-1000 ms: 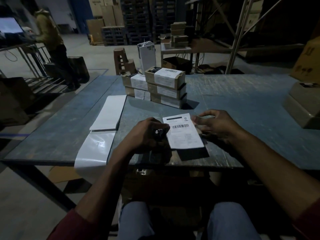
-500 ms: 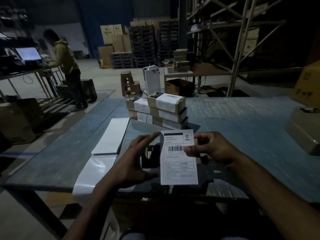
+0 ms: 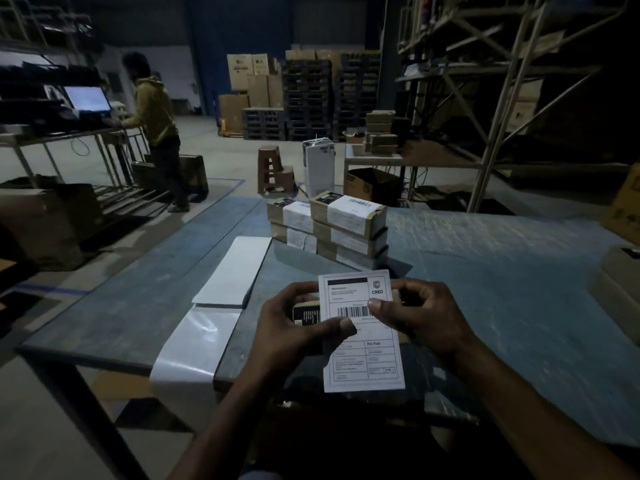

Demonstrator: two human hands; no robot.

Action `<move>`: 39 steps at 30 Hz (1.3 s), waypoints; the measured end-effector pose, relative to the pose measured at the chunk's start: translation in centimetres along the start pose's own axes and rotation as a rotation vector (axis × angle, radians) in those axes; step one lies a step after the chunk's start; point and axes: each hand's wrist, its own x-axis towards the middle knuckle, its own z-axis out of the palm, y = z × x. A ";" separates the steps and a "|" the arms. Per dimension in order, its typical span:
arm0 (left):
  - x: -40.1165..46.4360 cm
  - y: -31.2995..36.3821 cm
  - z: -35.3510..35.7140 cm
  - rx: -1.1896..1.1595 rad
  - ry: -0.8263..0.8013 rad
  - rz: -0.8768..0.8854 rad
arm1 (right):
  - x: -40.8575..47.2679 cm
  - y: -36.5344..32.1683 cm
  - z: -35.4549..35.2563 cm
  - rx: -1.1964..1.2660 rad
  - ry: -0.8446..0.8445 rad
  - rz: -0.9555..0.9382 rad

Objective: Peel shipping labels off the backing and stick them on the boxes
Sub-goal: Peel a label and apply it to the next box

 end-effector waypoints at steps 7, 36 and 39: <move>0.1 -0.2 -0.8 0.036 -0.012 0.042 | -0.4 0.9 1.5 -0.019 0.088 -0.048; -1.0 0.6 0.8 -0.102 0.335 0.032 | -0.4 0.4 4.7 0.140 0.170 -0.105; -1.2 0.4 1.2 -0.183 0.383 0.008 | 0.0 0.5 4.9 0.145 0.224 -0.098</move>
